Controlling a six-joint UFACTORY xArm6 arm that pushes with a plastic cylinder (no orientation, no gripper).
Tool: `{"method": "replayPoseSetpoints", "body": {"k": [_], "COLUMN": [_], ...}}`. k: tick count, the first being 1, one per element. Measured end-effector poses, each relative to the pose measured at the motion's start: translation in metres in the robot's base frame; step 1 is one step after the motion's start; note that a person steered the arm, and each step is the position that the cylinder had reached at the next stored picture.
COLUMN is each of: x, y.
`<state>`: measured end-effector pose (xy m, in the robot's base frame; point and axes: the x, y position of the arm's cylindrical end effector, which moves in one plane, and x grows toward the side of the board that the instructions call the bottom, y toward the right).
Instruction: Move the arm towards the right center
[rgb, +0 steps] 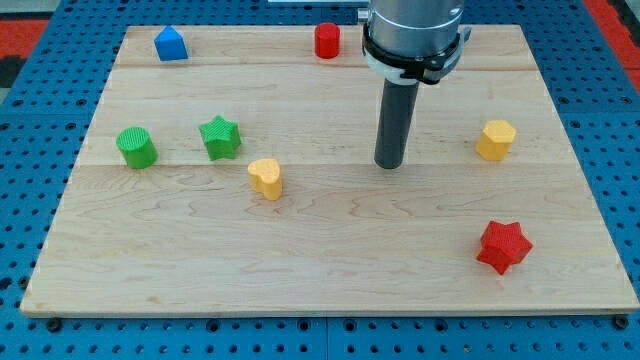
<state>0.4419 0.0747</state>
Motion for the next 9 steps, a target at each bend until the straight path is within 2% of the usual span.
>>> {"method": "replayPoseSetpoints", "body": {"k": [9], "x": [-0.0035], "y": [-0.0017]}}
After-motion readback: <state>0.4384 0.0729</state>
